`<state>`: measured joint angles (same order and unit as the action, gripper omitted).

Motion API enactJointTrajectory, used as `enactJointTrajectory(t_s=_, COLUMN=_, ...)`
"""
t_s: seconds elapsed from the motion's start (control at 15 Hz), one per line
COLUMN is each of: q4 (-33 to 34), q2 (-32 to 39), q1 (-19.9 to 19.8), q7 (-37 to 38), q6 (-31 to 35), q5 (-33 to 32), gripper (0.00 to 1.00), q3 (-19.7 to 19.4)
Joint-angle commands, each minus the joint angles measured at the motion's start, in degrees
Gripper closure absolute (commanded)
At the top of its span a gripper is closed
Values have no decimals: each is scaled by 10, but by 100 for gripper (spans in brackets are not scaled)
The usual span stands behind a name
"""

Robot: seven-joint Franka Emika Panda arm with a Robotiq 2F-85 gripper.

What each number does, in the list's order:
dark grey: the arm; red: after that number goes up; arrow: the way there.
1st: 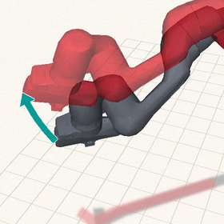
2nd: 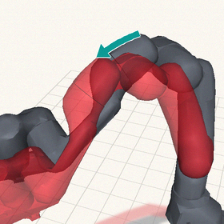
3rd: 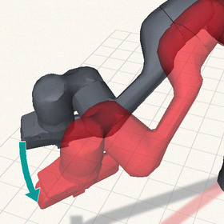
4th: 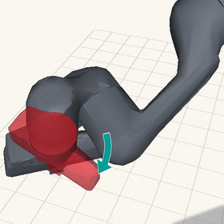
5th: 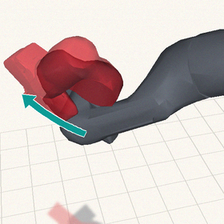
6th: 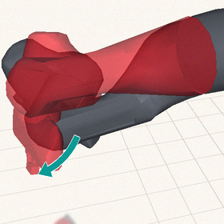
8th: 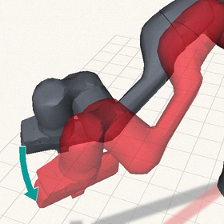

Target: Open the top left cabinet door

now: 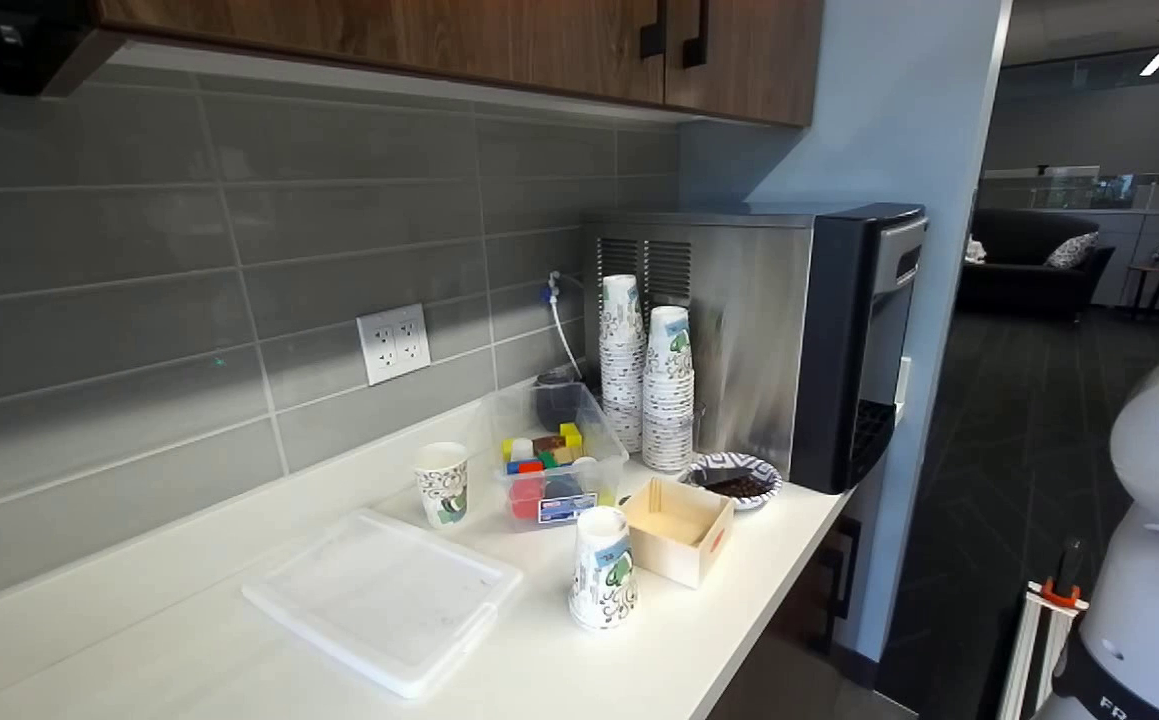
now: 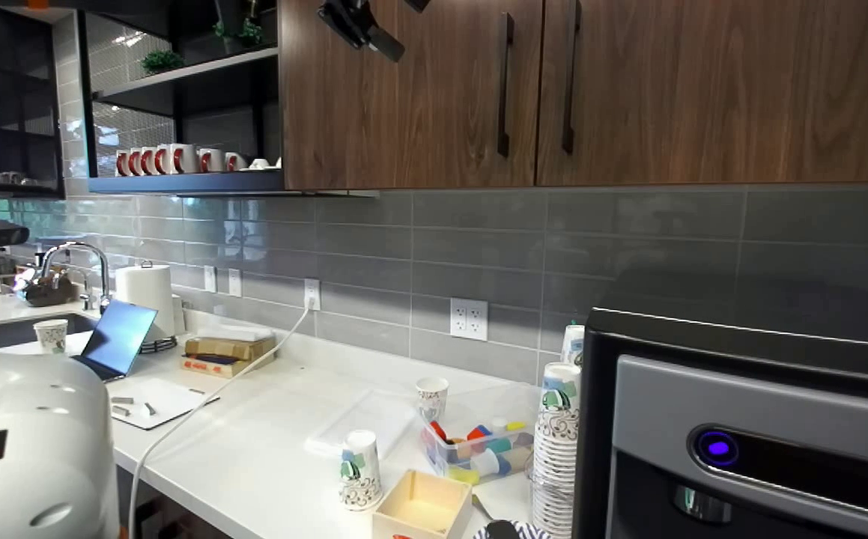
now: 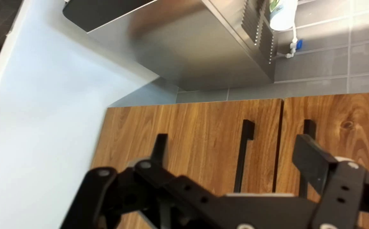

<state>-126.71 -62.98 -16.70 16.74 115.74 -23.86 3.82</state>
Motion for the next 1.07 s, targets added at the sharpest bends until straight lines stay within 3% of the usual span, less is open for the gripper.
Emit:
enactJointTrajectory(t_s=0.0, q4=31, q2=36, q1=59, q7=-60, q6=-20, q5=49, gripper=0, q3=-32)
enactJointTrajectory(t_s=0.33, q4=40, q2=61, q1=125, q7=-139, q6=-44, q5=122, gripper=0, q3=-68)
enactJointTrajectory(t_s=0.67, q4=60, q2=82, q1=183, q7=-215, q6=-110, q5=187, gripper=0, q3=-98)
enactJointTrajectory(t_s=1.0, q4=83, q2=96, q1=201, q7=-259, q6=-173, q5=208, gripper=0, q3=-108)
